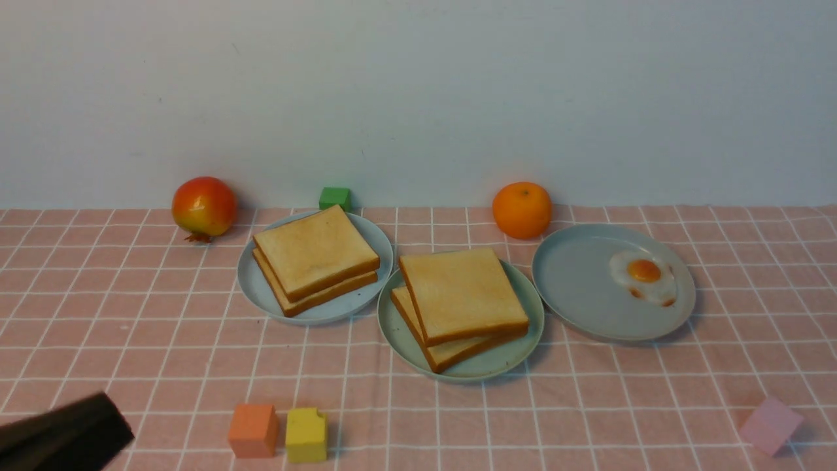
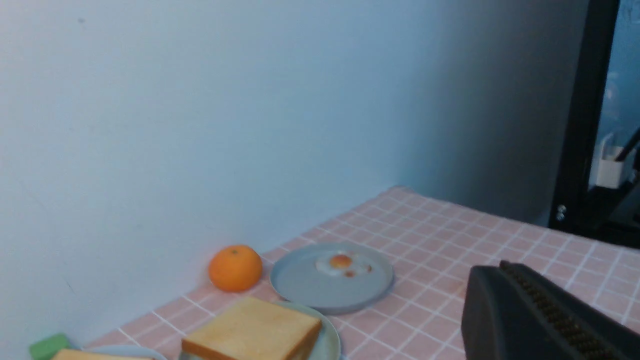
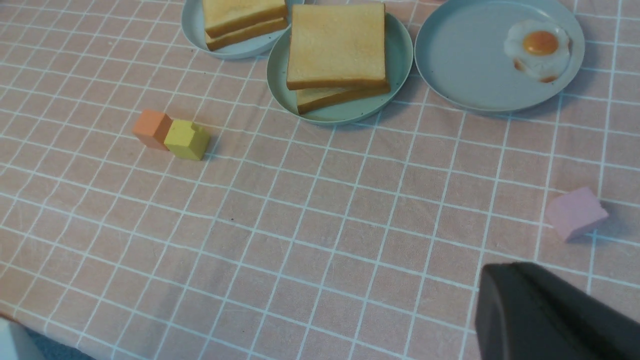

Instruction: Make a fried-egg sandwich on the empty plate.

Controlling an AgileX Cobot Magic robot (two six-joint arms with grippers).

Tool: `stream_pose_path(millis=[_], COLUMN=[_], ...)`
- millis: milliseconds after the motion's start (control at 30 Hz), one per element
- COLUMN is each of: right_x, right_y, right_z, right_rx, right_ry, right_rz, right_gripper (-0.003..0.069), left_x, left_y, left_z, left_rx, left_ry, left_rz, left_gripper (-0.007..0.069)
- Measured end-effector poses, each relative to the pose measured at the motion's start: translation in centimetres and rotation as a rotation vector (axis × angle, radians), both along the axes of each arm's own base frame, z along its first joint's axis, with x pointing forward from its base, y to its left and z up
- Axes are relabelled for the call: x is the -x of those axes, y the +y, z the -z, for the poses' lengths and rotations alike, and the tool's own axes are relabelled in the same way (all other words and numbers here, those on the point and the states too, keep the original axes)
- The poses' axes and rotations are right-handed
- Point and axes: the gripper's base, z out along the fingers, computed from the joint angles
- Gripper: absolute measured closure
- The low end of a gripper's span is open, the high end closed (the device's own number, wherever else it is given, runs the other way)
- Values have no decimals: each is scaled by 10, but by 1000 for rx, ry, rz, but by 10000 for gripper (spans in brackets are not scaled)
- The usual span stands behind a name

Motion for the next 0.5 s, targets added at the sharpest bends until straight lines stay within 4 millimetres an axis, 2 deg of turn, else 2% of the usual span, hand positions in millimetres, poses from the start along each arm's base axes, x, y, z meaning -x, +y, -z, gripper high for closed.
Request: stream_pose_path(millis=[200, 367, 500], right_x=[3, 21, 35], right_y=[-2, -12, -20], right_z=[-1, 1, 27], right_rx=[-4, -30, -7], right_ry=[-14, -73, -88], right_rz=[5, 73, 176], right_gripper=[627, 625, 620], left_x=[3, 5, 9], left_y=[-8, -11, -13], left_z=[23, 32, 36], left_rx=[-82, -118, -150], left_ry=[83, 117, 143], left_rz=[85, 130, 179], left_gripper=[613, 613, 613])
